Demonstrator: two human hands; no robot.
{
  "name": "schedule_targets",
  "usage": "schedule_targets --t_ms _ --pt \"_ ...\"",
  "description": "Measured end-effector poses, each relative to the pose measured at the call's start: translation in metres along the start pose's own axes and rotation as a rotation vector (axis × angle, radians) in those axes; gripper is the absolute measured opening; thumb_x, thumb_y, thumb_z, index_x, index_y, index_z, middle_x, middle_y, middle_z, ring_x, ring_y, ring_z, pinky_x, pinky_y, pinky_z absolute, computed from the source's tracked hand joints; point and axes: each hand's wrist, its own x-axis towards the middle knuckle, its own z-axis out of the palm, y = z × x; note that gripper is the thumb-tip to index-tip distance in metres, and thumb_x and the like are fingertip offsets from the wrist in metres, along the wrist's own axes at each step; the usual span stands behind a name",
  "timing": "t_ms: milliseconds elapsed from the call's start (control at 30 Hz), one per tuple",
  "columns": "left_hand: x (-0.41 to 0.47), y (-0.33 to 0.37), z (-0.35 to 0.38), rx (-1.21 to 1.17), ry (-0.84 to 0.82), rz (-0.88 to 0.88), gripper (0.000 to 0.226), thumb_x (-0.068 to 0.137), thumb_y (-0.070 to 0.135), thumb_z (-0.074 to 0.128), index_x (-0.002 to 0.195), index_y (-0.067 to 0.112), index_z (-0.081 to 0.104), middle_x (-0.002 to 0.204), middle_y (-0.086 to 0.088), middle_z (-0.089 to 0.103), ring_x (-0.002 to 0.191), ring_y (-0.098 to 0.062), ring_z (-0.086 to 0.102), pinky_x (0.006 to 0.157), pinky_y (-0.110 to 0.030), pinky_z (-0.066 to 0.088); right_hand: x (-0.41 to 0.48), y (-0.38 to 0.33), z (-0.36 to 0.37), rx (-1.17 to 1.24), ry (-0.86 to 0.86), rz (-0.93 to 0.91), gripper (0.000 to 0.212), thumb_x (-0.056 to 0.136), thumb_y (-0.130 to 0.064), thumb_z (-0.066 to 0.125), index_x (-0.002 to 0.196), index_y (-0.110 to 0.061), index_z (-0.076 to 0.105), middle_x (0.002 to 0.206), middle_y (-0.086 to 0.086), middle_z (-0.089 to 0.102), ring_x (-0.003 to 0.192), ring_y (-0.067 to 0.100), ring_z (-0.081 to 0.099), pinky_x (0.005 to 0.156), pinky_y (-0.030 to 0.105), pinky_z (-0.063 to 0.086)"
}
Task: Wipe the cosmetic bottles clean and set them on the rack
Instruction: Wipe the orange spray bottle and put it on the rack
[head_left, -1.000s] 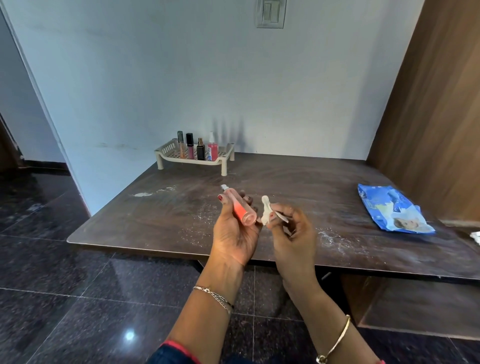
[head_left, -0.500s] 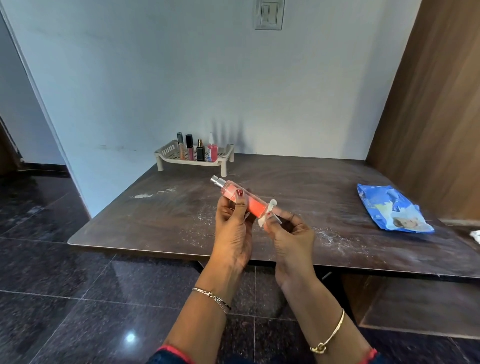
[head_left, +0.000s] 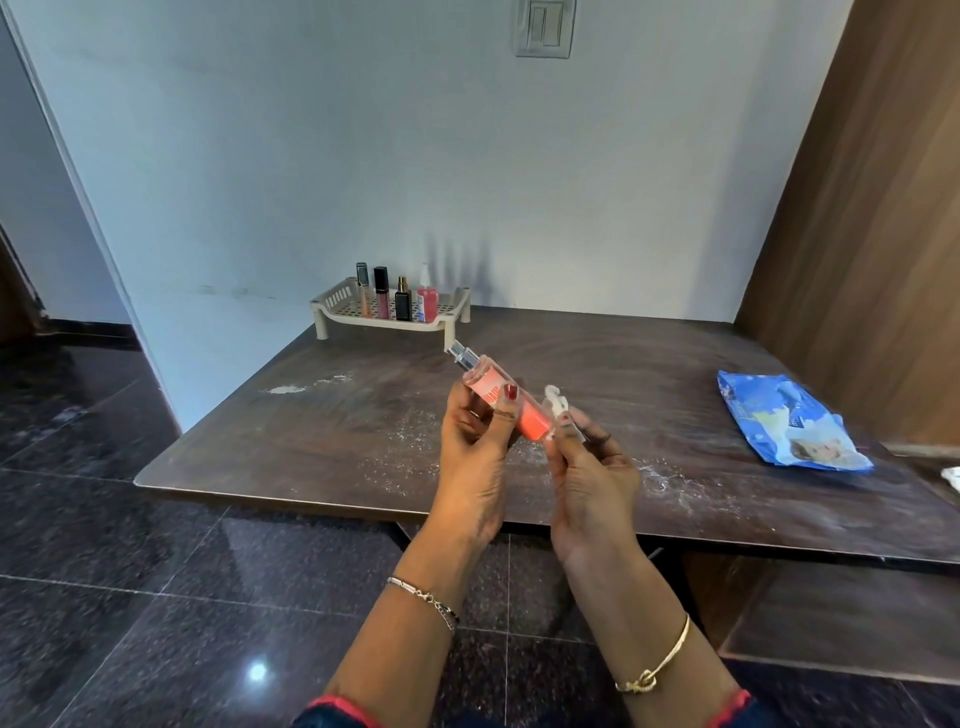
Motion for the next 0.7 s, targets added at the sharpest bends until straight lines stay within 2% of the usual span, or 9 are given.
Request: schedule_targets --t_ms 67,133,200,300,367,433,500,600,700 --pt "-0.005 -0.006 -0.003 0.049 -0.002 -0.015 0.020 0.083 0.009 0.063 0.101 0.019 0.062 0.088 -0.004 0.065 0.089 -0.019 0.061 0.092 -0.041 0.048 0.003 -0.002 -0.001 0.005 0.003 -0.008 0.011 0.081 0.001 0.067 0.084 -0.009 0.067 0.087 0.003 0.070 0.076 0.009 0.066 0.063 0.015 0.053" --pt "-0.007 -0.009 -0.006 0.090 -0.001 -0.014 0.018 0.081 0.010 0.065 0.097 0.019 0.064 0.088 -0.006 0.066 0.088 -0.021 0.060 0.092 -0.044 0.048 0.005 -0.001 -0.001 -0.145 -0.063 -0.145 0.013 0.080 0.003 0.069 0.086 -0.009 0.069 0.086 0.003 0.071 0.077 0.008 0.067 0.065 0.017 0.053" --pt "-0.005 -0.007 -0.008 0.104 0.006 -0.003 0.018 0.083 0.004 0.063 0.099 0.014 0.062 0.089 -0.006 0.068 0.086 -0.020 0.061 0.088 -0.042 0.050 0.005 0.003 -0.003 -0.529 -0.137 -0.455 0.016 0.079 0.002 0.070 0.088 -0.012 0.071 0.085 0.000 0.071 0.078 0.008 0.067 0.068 0.021 0.054" --pt "0.002 0.003 -0.014 0.056 0.068 -0.009 0.020 0.085 0.000 0.060 0.099 0.014 0.060 0.080 0.004 0.070 0.077 -0.013 0.063 0.076 -0.031 0.055 0.008 0.007 -0.010 -1.064 -0.323 -1.035 0.023 0.078 0.001 0.066 0.094 -0.015 0.069 0.089 -0.003 0.068 0.080 0.009 0.060 0.069 0.024 0.049" --pt "0.009 0.012 -0.021 0.012 0.116 -0.021 0.023 0.085 0.000 0.060 0.101 0.015 0.059 0.083 0.003 0.069 0.078 -0.013 0.063 0.070 -0.027 0.056 0.008 0.010 -0.016 -1.243 -0.484 -1.213 0.023 0.079 0.004 0.064 0.095 -0.012 0.067 0.088 0.000 0.065 0.074 0.011 0.057 0.061 0.022 0.045" --pt "0.017 0.023 -0.028 0.001 0.145 -0.033 0.027 0.083 0.005 0.063 0.108 0.014 0.058 0.093 -0.001 0.065 0.085 -0.017 0.062 0.070 -0.028 0.056 0.010 0.014 -0.016 -1.335 -0.543 -1.185 0.022 0.079 0.004 0.064 0.093 -0.012 0.067 0.084 -0.001 0.064 0.068 0.010 0.053 0.056 0.018 0.037" --pt "0.026 0.033 -0.033 0.034 0.145 -0.042 0.033 0.082 0.008 0.064 0.114 0.010 0.057 0.097 -0.003 0.063 0.092 -0.020 0.062 0.075 -0.031 0.057 0.018 0.018 -0.010 -1.376 -0.518 -1.099 0.021 0.079 0.003 0.064 0.094 -0.012 0.067 0.084 0.000 0.064 0.067 0.011 0.053 0.056 0.019 0.036" --pt "0.040 0.048 -0.045 0.113 0.193 -0.068 0.031 0.083 0.006 0.065 0.112 0.008 0.059 0.095 -0.003 0.067 0.095 -0.023 0.064 0.077 -0.034 0.057 0.035 0.023 0.016 -1.420 -0.546 -1.050 0.018 0.081 0.001 0.063 0.095 -0.010 0.065 0.086 0.005 0.065 0.068 0.019 0.057 0.056 0.028 0.040" --pt "0.062 0.062 -0.063 0.212 0.274 -0.106 0.032 0.078 0.010 0.072 0.108 0.009 0.061 0.095 -0.003 0.069 0.098 -0.024 0.066 0.075 -0.032 0.058 0.053 0.028 0.047 -1.347 -0.589 -0.995 0.019 0.082 0.003 0.061 0.095 -0.011 0.064 0.091 0.005 0.067 0.071 0.017 0.058 0.061 0.021 0.036"
